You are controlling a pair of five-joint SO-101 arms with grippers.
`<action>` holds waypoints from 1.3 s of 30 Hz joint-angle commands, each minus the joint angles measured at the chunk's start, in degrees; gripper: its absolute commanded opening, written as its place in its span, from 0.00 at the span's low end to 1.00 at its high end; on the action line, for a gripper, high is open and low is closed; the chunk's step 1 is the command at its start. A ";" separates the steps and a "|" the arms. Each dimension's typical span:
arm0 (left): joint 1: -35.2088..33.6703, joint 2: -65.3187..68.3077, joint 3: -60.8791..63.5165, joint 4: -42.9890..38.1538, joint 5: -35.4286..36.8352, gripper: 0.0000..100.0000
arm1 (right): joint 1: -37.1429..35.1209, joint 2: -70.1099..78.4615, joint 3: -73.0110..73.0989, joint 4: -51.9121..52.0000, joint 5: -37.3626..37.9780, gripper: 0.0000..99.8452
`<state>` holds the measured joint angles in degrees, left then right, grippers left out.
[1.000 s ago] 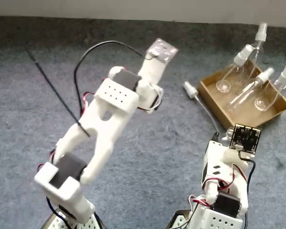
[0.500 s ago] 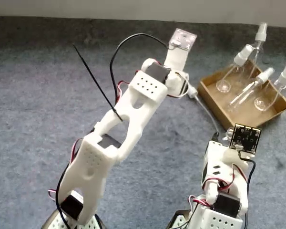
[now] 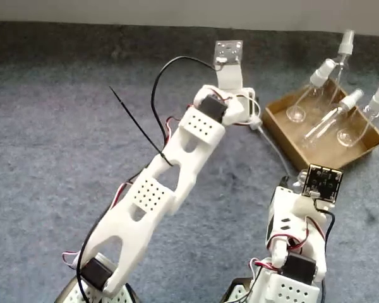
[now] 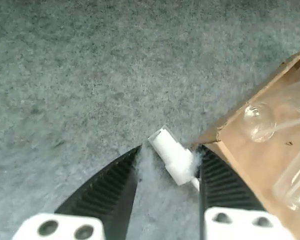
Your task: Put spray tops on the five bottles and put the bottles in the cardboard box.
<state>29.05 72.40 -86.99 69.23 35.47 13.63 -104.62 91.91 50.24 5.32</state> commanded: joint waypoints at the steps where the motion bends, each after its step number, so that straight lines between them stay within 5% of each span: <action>1: 1.01 3.56 -8.04 -3.60 5.45 0.15 | 0.31 -0.66 0.13 -3.21 -0.09 0.10; 10: 1.45 8.31 -8.48 -7.47 14.42 0.15 | 0.31 -0.66 0.31 -3.21 -0.09 0.10; 39: 5.41 14.81 -8.04 -14.15 14.51 0.15 | 0.48 -0.66 0.13 -3.03 0.00 0.10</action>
<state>33.01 87.43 -92.35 56.40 49.71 13.63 -104.62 92.97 48.66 5.32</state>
